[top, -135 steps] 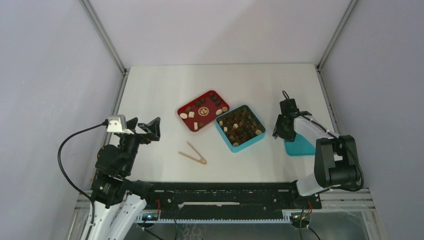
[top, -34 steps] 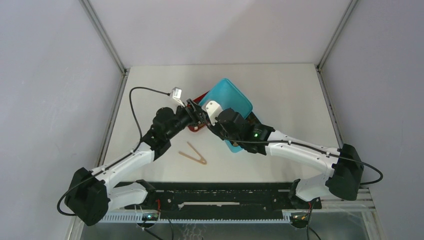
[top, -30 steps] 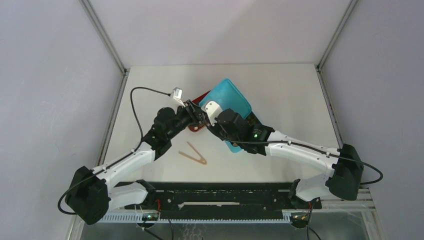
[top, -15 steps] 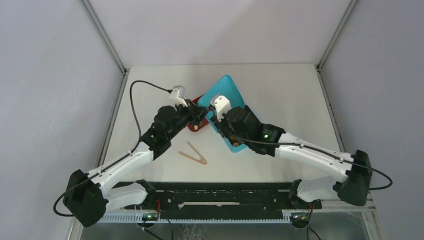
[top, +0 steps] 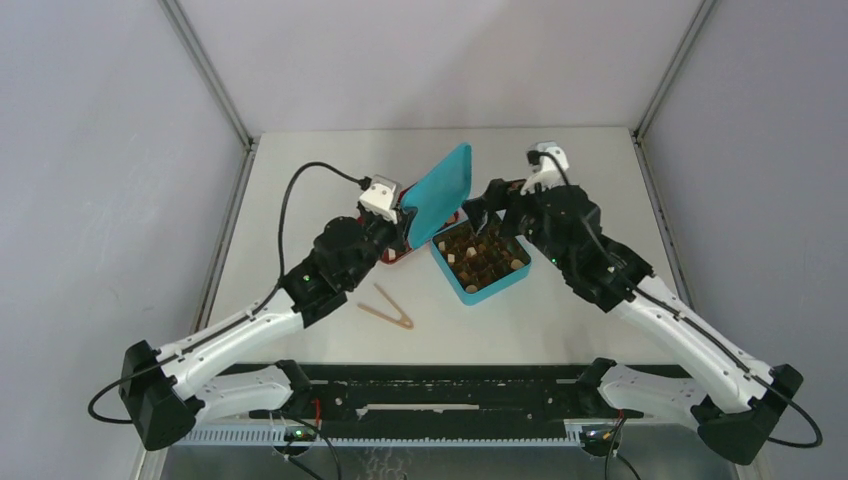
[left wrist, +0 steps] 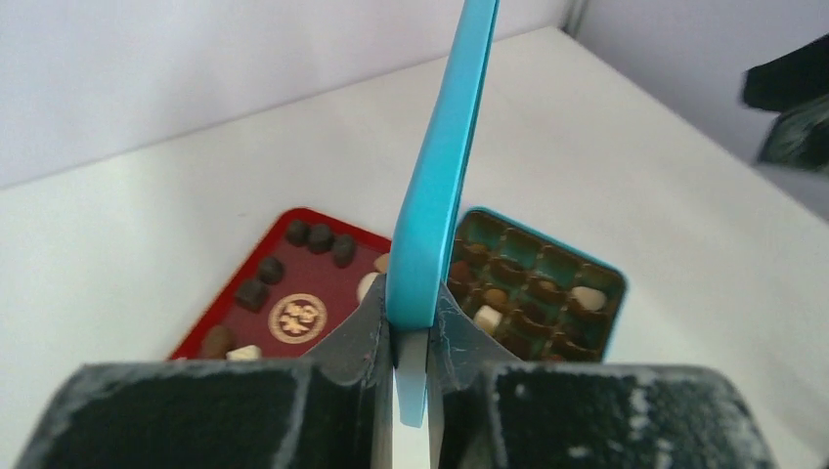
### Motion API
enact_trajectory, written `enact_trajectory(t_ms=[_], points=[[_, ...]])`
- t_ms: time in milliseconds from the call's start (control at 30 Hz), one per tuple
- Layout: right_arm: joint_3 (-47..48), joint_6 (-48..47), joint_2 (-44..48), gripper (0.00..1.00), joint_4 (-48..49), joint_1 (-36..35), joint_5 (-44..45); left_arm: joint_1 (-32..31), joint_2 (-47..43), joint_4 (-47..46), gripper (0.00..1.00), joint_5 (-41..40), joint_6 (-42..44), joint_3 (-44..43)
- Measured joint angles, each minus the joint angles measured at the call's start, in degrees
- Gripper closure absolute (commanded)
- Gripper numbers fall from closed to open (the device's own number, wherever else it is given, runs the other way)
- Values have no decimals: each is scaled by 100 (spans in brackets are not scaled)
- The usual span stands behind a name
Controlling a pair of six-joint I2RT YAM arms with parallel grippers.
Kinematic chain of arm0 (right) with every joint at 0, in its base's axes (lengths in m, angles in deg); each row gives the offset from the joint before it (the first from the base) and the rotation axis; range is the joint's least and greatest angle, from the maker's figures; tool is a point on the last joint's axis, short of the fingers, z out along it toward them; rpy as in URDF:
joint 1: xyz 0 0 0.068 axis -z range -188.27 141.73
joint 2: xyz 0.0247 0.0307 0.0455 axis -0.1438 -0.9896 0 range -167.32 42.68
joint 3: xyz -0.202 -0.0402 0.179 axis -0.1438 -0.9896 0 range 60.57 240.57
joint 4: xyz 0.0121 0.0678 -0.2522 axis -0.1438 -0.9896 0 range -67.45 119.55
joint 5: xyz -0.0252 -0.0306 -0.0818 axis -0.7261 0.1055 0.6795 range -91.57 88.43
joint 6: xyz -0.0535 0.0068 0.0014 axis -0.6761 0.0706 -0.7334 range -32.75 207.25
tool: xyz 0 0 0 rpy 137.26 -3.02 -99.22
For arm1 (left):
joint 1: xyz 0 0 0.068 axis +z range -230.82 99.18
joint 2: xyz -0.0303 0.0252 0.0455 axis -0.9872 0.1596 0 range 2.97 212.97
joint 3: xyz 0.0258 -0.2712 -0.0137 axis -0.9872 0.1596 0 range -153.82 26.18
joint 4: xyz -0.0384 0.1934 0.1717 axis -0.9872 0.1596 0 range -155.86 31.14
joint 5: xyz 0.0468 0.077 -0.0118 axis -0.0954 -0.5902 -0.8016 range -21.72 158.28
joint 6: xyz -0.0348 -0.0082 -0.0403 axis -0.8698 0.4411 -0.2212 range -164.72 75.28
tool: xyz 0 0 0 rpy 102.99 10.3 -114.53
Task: Pack the chocolate
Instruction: Pick up the box lid from the center of the board.
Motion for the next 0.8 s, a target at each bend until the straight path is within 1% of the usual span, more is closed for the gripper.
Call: enact_trajectory(t_ms=[200,267,467,567,767,800], points=[[4,1305,210,10,-24,415,-127,-476,164,4,100,-706,1246,-197],[7,1784,192,10,-24,605,-271,-704,275,-94,100,-918,1698,-214],[7,2813,-22,11,81,1014,-763,-1189,695,-424,100,-1458,2896,-214],[9,3185,-190,14,162,1126,-1029,-1408,911,-636,100,-1705,3416,-214],[15,3751,-785,25,155,1360,-1744,-1705,1220,-1038,100,-2026,4107,-214],[15,3821,-874,29,127,1403,-1856,-1738,1250,-1082,100,-2063,4168,-214]])
